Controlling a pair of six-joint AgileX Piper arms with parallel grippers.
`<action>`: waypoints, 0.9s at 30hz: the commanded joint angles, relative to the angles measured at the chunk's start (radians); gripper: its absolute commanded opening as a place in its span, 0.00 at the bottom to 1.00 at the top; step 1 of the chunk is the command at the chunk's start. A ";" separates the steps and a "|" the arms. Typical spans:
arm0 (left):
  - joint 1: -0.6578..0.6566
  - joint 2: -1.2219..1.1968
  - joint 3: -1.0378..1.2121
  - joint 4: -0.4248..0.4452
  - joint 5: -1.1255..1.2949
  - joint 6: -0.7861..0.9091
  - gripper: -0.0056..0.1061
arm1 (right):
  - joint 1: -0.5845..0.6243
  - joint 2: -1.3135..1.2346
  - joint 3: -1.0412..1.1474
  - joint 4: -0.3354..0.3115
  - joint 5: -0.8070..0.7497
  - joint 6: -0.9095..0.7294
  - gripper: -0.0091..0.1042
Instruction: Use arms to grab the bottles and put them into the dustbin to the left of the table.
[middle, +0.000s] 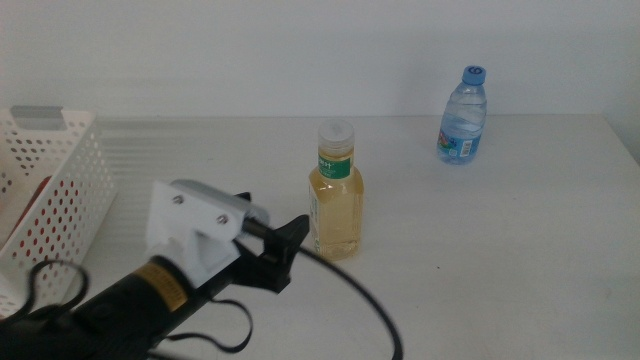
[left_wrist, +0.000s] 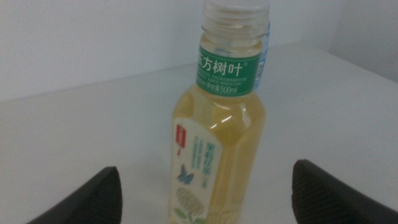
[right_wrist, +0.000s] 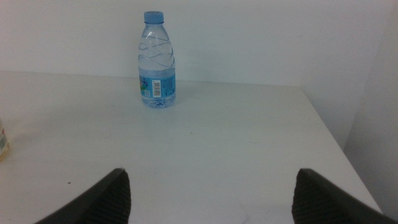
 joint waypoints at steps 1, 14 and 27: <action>-0.001 0.022 -0.064 0.015 -0.088 -0.060 0.86 | -0.006 -0.028 -0.007 -0.006 -0.074 -0.005 0.68; -0.001 0.228 -0.229 0.088 -0.089 -0.098 0.86 | -0.006 -0.028 -0.007 -0.006 -0.074 -0.005 0.68; 0.023 0.330 -0.340 0.147 -0.087 -0.141 0.86 | -0.006 -0.028 -0.007 -0.006 -0.074 -0.005 0.68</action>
